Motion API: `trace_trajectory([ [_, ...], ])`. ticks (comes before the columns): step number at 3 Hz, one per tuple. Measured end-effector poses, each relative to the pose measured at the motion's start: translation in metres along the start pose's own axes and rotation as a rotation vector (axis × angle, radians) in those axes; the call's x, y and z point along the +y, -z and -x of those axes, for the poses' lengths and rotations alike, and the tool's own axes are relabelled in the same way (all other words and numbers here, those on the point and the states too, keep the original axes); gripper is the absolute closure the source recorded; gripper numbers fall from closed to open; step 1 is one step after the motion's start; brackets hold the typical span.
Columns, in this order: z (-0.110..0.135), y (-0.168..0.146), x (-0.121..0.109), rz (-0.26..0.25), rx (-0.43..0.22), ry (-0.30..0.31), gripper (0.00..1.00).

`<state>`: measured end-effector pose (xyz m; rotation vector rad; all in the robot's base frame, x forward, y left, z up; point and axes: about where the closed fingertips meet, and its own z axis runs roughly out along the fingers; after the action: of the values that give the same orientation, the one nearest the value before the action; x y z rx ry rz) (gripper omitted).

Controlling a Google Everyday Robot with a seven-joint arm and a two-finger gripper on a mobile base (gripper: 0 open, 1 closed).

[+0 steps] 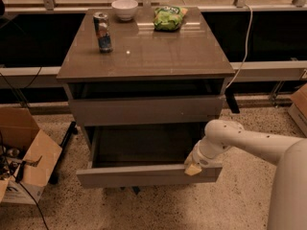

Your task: Open middle drawer

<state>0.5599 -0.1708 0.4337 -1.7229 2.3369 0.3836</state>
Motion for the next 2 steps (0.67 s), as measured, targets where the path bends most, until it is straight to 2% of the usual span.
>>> trace_trajectory([
  [1,0.0016,0.0013,0.0015,0.003,0.005,0.005,0.20],
  [2,0.0016,0.0013,0.0015,0.003,0.005,0.005,0.00],
])
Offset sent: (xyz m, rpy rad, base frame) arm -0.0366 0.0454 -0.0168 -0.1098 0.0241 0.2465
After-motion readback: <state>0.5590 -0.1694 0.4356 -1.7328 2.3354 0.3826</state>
